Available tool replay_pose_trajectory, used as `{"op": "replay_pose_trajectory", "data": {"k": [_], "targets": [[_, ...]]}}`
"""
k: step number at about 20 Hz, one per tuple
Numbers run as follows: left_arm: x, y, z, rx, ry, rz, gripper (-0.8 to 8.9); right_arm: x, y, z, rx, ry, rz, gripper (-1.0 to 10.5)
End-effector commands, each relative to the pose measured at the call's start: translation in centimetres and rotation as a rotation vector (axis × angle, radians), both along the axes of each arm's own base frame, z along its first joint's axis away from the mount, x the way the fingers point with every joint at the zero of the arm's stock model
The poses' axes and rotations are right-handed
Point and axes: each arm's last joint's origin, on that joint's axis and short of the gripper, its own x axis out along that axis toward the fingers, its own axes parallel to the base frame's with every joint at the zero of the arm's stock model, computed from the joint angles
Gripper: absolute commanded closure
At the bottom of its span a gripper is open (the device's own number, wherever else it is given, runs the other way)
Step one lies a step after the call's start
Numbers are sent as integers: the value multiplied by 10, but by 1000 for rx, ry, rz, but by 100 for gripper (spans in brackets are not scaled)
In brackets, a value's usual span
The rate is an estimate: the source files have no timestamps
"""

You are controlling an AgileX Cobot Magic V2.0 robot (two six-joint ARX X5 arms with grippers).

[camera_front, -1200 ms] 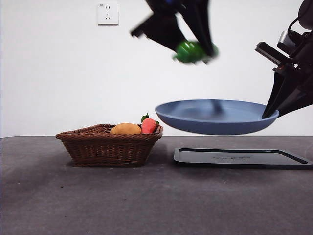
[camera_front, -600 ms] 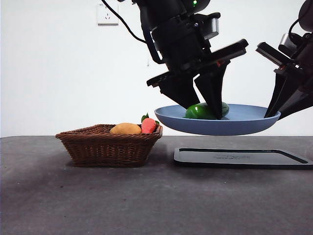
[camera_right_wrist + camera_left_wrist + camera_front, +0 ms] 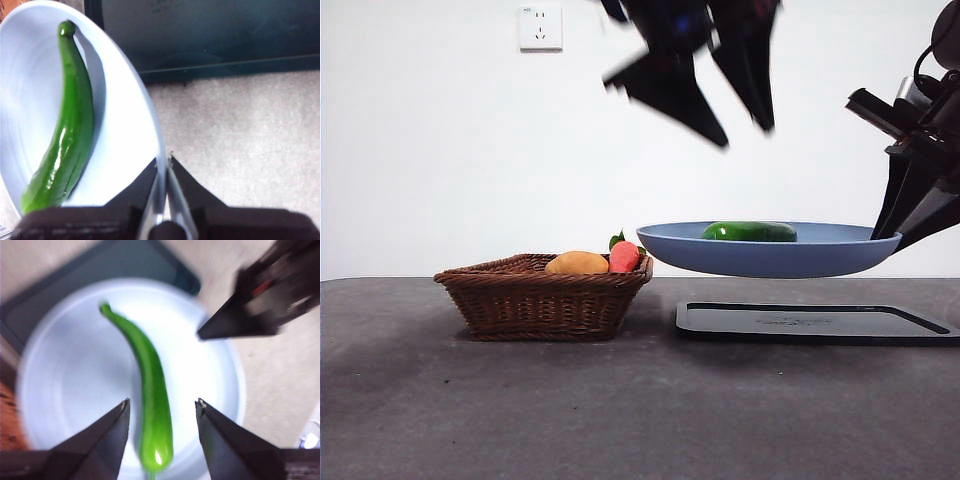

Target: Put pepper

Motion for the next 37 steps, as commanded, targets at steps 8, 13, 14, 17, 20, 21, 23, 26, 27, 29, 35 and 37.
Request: {"op": "replay_pose_trajectory", "data": {"k": [8,13,14,17,20,21,23,26,27,29,35,37], "targets": [[-78,86,118,-182,-231,-41,580,47,-29,23,-44,-83,-144,941],[-115,128,151,-279,-318,-37,580,80,-39,-3,-45,-67,-172,941],[-120,134,154,-288,-326,-37,580,86,-40,-10,-42,-59,-170,941],[-129,144,157,-299,-325,-31,581,101,-40,-33,-15,-38,-172,941],[-131,146,155,-279,-305,-31,581,106,-40,-51,-15,-8,-177,941],[-131,146,155,-274,-301,-31,581,107,-40,-55,-16,1,-177,941],[-131,146,155,-273,-301,-31,581,108,-41,-61,-21,11,-171,941],[-131,146,155,-273,-300,-31,581,108,-42,-61,-32,6,-162,935],[-131,146,154,-273,-300,-31,581,108,-42,-61,-32,7,-162,926],[-131,146,154,-269,-297,-31,581,108,-42,-62,-33,10,-162,853],[-132,147,150,-232,-266,-31,581,94,-42,-20,-43,-70,-145,790],[-132,148,149,-222,-256,-32,581,74,-40,20,-55,-143,-119,790]]}}
